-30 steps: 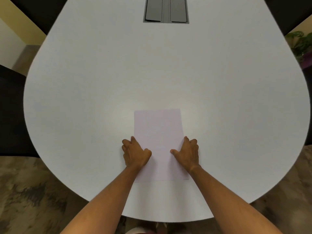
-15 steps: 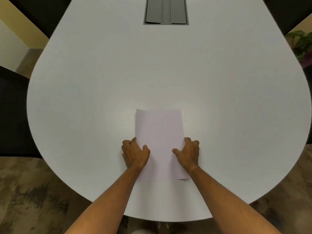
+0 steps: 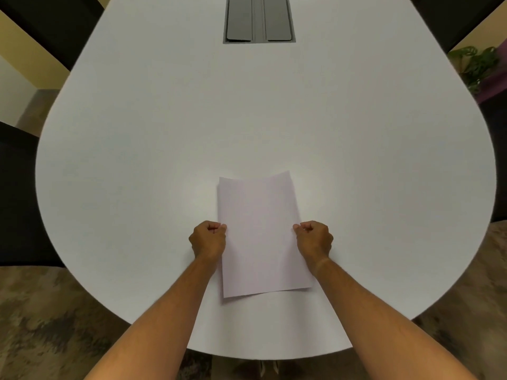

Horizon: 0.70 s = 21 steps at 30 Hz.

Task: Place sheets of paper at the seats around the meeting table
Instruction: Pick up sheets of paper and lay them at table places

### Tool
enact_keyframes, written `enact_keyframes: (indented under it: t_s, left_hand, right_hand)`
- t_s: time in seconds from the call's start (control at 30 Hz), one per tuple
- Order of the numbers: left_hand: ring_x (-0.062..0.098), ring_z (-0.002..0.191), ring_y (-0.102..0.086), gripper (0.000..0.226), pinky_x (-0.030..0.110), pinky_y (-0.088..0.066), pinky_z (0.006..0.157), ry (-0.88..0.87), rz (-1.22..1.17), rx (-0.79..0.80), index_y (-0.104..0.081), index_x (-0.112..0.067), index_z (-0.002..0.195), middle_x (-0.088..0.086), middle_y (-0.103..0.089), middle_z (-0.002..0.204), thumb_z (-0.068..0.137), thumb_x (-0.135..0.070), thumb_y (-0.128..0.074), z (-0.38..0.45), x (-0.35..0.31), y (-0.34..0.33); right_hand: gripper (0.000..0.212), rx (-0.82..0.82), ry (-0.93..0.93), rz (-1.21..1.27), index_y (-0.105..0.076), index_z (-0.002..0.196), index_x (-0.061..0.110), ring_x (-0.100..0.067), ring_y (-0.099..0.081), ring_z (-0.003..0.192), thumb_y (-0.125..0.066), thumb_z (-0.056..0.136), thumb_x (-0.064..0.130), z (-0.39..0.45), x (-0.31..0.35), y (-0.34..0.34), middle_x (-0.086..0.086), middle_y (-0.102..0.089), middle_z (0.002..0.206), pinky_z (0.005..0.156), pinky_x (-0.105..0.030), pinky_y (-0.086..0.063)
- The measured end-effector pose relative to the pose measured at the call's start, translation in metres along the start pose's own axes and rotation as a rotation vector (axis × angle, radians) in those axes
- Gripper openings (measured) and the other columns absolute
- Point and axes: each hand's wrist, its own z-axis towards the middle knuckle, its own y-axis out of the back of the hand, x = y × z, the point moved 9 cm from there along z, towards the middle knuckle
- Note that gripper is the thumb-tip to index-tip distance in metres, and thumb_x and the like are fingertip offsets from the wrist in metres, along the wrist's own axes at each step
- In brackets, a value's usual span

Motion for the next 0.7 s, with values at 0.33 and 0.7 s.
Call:
enact_keyframes:
  t_s: [0.33,0.7]
  left_hand:
    - [0.016,0.074,-0.060,0.008,0.022,-0.047,0.065,-0.070,-0.089,0.087,-0.069,-0.009,0.087,0.004,-0.067,0.084,0.089,-0.017,-0.071,-0.014,-0.036,-0.010]
    - [0.020,0.080,-0.064,0.010,0.030,-0.053,0.076,-0.156,-0.153,0.171,-0.069,-0.014,0.077,0.003,-0.069,0.086,0.086,-0.017,-0.072,-0.104,-0.090,-0.082]
  right_hand:
    - [0.013,-0.063,0.007,0.205,-0.071,0.076,0.008,-0.017,-0.064,0.074,-0.072,0.086,0.015,0.000,-0.001,0.048,0.003,-0.067,0.073,0.074,-0.025,-0.052]
    - [0.004,-0.084,0.086,0.366,-0.071,0.084,0.009,-0.005,-0.060,0.073,-0.072,0.087,0.012,0.020,-0.025,0.175,0.005,-0.066,0.079,0.060,-0.011,-0.043]
